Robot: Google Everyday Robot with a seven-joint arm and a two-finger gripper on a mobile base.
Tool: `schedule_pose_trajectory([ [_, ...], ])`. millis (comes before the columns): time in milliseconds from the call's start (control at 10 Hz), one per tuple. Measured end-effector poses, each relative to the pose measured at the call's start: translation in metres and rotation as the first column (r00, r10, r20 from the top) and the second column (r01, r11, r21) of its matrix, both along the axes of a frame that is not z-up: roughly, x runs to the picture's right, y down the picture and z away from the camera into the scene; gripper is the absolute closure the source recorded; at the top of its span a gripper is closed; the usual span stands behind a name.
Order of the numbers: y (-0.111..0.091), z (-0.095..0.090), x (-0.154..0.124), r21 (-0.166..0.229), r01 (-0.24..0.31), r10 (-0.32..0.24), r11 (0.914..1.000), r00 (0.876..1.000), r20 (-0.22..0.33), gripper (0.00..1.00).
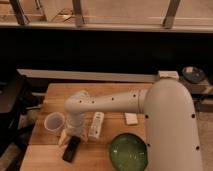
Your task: Place the eraser in the ceramic cup
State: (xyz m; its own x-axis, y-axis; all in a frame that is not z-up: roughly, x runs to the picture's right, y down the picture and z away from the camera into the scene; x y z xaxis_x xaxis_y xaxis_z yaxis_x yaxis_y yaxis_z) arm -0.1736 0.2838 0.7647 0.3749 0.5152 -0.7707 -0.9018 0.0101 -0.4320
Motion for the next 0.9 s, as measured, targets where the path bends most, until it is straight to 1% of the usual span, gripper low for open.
schedule_pose_trajectory([
  [100, 0.002, 0.003, -0.003, -0.012, -0.003, 0.003, 0.9999, 1.0, -0.004, 0.22],
  [200, 0.005, 0.004, -0.009, -0.026, 0.001, -0.001, 0.9997, 1.0, 0.002, 0.31],
  [300, 0.007, 0.007, -0.013, -0.031, 0.003, -0.003, 0.9995, 1.0, 0.011, 0.42],
  [500, 0.007, 0.009, -0.015, -0.032, 0.0, 0.0, 0.9995, 1.0, 0.018, 0.62],
  [700, 0.001, 0.01, -0.011, -0.018, -0.014, 0.015, 0.9997, 1.0, 0.021, 0.82],
  [800, -0.004, 0.007, -0.01, -0.009, -0.024, 0.025, 0.9997, 0.999, 0.03, 0.9],
  [900, -0.014, 0.003, -0.008, 0.014, -0.041, 0.041, 0.9991, 0.998, 0.045, 0.98],
])
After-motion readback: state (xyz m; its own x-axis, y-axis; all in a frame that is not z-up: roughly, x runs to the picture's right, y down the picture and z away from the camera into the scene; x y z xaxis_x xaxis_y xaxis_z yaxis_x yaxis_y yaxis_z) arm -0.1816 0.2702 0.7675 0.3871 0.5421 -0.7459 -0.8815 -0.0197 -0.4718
